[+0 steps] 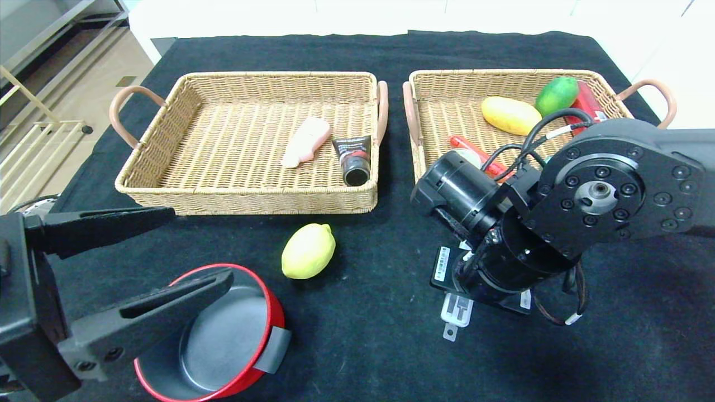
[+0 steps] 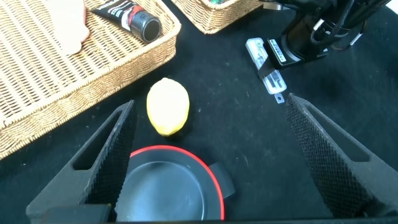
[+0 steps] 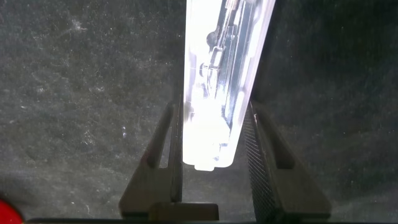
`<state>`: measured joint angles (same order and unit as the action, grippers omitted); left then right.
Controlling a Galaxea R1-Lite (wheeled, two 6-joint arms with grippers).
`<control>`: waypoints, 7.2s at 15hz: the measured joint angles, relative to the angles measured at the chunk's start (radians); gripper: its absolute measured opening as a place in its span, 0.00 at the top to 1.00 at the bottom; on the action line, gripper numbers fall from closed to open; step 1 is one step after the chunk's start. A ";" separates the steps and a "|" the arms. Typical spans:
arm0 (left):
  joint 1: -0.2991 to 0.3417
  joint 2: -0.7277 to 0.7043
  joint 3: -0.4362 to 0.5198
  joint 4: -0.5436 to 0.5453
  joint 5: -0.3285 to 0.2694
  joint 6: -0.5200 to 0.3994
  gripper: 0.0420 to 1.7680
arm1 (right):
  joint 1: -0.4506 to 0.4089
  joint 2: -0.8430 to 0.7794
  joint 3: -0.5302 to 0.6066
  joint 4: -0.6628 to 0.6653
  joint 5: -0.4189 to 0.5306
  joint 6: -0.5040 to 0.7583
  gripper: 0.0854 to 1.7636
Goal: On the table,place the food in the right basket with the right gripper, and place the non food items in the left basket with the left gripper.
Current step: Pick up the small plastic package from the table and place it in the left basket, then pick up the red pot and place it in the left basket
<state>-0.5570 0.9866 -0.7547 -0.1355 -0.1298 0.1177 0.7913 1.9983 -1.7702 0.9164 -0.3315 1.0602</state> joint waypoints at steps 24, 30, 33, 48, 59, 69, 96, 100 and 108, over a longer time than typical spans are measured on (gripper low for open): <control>0.007 -0.016 -0.017 0.001 0.003 -0.001 0.03 | 0.161 -0.082 -0.176 -0.380 -0.096 -0.799 0.66; 0.012 -0.023 -0.019 0.001 0.003 0.000 0.03 | 0.147 0.008 -0.205 -0.675 -0.137 -1.047 0.66; 0.014 -0.023 -0.019 0.001 0.003 0.000 0.03 | 0.140 0.055 -0.203 -0.829 -0.160 -1.147 0.66; 0.014 -0.015 -0.015 0.000 0.003 0.001 0.03 | 0.137 0.157 -0.196 -1.111 -0.183 -1.290 0.66; 0.012 -0.002 -0.009 0.000 0.003 0.001 0.03 | 0.121 0.164 -0.191 -1.118 -0.203 -1.295 0.29; 0.013 -0.002 -0.008 0.001 0.002 0.001 0.03 | 0.156 0.017 0.020 -1.090 -0.224 -1.260 0.11; 0.043 0.059 0.016 0.020 0.018 0.031 0.03 | -0.441 -0.700 1.195 -1.466 0.814 -1.299 0.04; 0.037 0.061 0.016 0.020 0.051 0.030 0.03 | -0.502 -0.713 1.273 -1.545 0.835 -1.294 0.04; -0.017 0.072 -0.154 0.423 0.179 0.015 0.03 | -0.517 -0.788 1.288 -1.539 0.833 -1.283 0.04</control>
<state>-0.5738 1.0587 -0.9091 0.2877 0.0489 0.1328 0.2747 1.2102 -0.4819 -0.6223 0.5011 -0.2228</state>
